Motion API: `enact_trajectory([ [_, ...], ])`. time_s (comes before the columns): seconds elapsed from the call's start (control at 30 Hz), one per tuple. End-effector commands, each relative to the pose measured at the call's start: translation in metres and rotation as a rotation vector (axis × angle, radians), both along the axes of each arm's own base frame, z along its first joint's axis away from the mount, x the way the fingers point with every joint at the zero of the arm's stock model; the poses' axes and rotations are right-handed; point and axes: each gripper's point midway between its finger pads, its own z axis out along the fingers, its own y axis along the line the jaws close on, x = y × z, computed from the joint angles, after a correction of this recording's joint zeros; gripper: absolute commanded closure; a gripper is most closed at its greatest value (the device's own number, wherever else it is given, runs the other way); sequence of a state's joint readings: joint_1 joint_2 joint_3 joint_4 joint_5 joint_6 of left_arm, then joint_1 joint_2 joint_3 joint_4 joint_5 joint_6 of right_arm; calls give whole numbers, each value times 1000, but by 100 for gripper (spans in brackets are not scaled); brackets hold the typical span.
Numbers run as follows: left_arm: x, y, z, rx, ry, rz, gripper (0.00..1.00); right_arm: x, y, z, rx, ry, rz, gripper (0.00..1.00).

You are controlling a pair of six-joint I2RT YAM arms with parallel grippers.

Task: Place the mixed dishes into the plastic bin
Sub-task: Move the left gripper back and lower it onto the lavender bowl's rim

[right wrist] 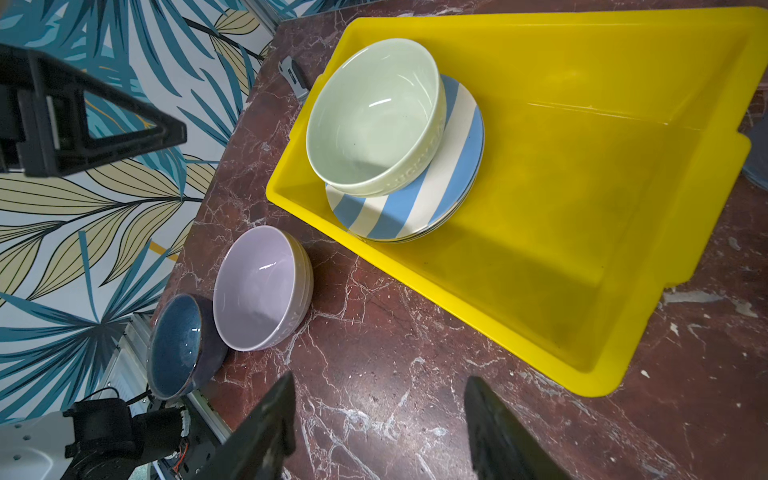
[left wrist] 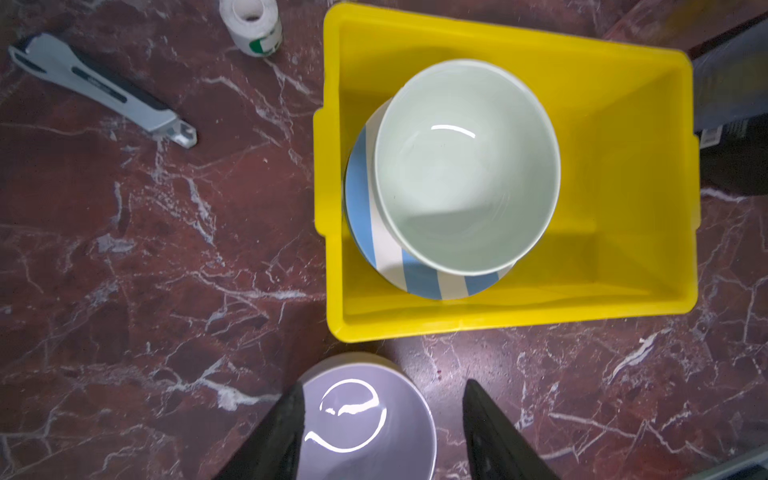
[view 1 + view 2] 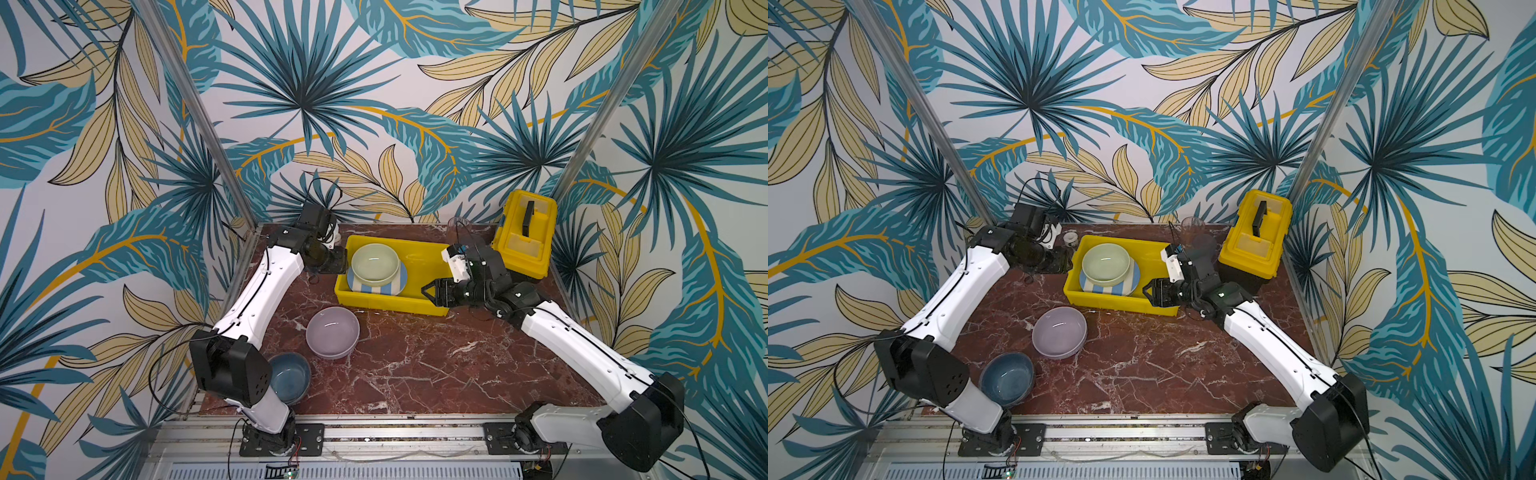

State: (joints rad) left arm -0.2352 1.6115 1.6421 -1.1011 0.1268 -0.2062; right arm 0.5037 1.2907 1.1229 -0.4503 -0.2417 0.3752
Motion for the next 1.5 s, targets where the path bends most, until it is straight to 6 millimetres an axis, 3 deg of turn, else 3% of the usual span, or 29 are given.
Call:
enact_trajectory([
  [0.0, -29, 10, -12, 41, 83, -60, 39, 4, 4, 2, 26, -5, -1, 34],
  [0.17, -52, 18, -34, 83, 141, -104, 39, 7, 7, 2, 36, -3, 4, 34],
  [0.6, -79, 57, -102, 254, 320, -54, 44, 7, 12, 0, 41, 2, 31, 34],
  [0.93, -71, 65, -139, 302, 346, -72, 46, 6, 11, -2, 43, 1, 26, 34],
  [1.37, -70, 71, -164, 298, 365, -54, 53, 8, 11, -4, 39, 3, 24, 34],
  [1.47, -70, 72, -169, 294, 371, -52, 58, 7, 11, -5, 36, 7, 22, 34],
])
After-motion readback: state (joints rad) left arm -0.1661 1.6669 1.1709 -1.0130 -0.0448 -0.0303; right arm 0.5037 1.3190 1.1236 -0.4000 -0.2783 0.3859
